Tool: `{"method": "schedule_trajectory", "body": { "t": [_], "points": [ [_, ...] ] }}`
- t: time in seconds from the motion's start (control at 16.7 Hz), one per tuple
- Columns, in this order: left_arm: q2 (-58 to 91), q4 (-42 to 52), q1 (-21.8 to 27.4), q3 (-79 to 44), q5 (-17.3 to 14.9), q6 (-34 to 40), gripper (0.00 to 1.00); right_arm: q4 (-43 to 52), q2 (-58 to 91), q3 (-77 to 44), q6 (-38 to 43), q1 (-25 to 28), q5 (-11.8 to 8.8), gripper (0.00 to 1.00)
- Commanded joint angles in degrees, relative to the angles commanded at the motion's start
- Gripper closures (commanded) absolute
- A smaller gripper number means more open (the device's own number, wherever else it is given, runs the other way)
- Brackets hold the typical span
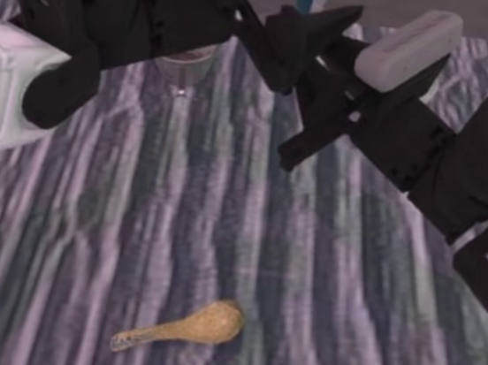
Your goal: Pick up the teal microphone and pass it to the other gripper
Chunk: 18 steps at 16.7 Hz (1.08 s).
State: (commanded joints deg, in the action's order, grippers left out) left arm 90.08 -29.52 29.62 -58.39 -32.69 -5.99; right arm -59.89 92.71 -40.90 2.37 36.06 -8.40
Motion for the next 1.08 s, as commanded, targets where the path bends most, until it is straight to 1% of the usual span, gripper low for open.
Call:
{"method": "schedule_trajectory", "body": {
  "t": [0.54, 0.6, 1.08],
  "points": [
    [0.0, 0.0, 0.0, 0.0, 0.0, 0.0, 0.98, 0.0, 0.0, 0.0, 0.0, 0.0, 0.0, 1.0],
    [0.0, 0.0, 0.0, 0.0, 0.0, 0.0, 1.0, 0.0, 0.0, 0.0, 0.0, 0.0, 0.0, 1.0],
    [0.0, 0.0, 0.0, 0.0, 0.0, 0.0, 1.0, 0.0, 0.0, 0.0, 0.0, 0.0, 0.0, 1.0]
  ]
}}
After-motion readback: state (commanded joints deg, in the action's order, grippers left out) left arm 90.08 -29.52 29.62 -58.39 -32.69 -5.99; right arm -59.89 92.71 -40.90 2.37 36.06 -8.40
